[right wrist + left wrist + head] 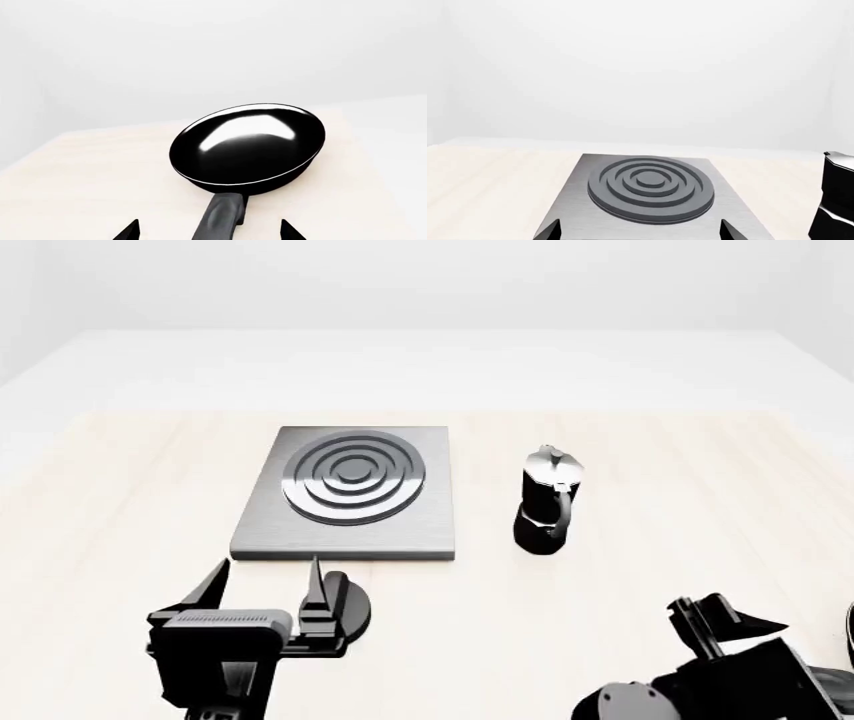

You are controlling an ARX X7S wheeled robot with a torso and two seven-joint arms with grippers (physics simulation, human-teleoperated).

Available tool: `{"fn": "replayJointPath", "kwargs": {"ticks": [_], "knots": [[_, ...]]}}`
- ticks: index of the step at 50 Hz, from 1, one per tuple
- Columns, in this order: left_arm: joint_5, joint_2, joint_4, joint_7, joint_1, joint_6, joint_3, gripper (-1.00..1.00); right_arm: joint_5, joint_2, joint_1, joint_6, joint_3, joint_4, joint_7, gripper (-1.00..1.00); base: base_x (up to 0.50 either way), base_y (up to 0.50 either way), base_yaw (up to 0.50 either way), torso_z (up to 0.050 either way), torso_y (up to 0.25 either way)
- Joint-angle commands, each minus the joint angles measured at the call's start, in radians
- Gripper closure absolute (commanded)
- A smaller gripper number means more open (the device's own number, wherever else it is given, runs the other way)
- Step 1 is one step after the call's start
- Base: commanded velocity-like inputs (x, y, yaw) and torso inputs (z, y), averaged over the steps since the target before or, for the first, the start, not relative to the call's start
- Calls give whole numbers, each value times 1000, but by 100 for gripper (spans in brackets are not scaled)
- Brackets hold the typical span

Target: Put the frying pan on the stove.

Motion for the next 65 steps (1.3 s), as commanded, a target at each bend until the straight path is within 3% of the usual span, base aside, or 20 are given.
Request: {"fn": "replayJointPath", "kwargs": {"ticks": [1,49,65], "knots": [[-4,-3,-2,-3,1,4,4,-100,10,-4,30,-18,2,40,29,-100,0,0,0,0,0],[-28,-23,3,-18,1,9,8,-100,-84,-29,196,0,37,225,111,-100,0,0,0,0,0],[-38,-31,16,-25,-1,0,9,-100,-109,-35,272,-46,33,395,117,-100,0,0,0,0,0]]}}
